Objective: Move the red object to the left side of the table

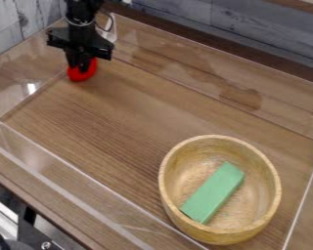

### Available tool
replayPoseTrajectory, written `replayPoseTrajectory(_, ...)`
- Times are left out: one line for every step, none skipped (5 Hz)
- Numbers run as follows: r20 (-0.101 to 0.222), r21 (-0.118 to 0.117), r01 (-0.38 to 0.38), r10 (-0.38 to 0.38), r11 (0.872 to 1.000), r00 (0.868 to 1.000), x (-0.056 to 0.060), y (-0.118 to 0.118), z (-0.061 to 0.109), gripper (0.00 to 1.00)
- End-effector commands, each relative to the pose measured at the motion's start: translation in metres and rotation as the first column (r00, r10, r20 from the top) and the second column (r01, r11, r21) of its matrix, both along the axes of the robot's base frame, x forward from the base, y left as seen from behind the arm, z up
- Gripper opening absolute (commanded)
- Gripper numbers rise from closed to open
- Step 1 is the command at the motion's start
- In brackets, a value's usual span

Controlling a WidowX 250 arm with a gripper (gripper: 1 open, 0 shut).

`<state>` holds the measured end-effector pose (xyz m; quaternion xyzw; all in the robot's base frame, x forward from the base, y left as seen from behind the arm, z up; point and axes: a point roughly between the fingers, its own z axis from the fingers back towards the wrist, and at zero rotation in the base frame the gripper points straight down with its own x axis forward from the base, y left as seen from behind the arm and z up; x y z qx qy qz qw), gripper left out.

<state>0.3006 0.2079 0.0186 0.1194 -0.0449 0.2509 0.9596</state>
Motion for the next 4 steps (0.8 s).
replayPoseTrajectory(-0.032, -0.014, -0.075, 0.074, 0.997, 0.997, -0.0193, 0.0064, -0.0075, 0.0)
replayPoseTrajectory(-0.037, -0.012, -0.085, 0.084, 0.996, 0.996, -0.0214, 0.0065, -0.0073, 0.0)
replayPoseTrajectory(-0.042, -0.009, -0.095, 0.095, 0.995, 0.995, -0.0233, 0.0065, -0.0074, 0.0)
replayPoseTrajectory(-0.047, -0.004, -0.106, 0.106, 0.994, 0.993, -0.0251, 0.0062, -0.0075, 0.0)
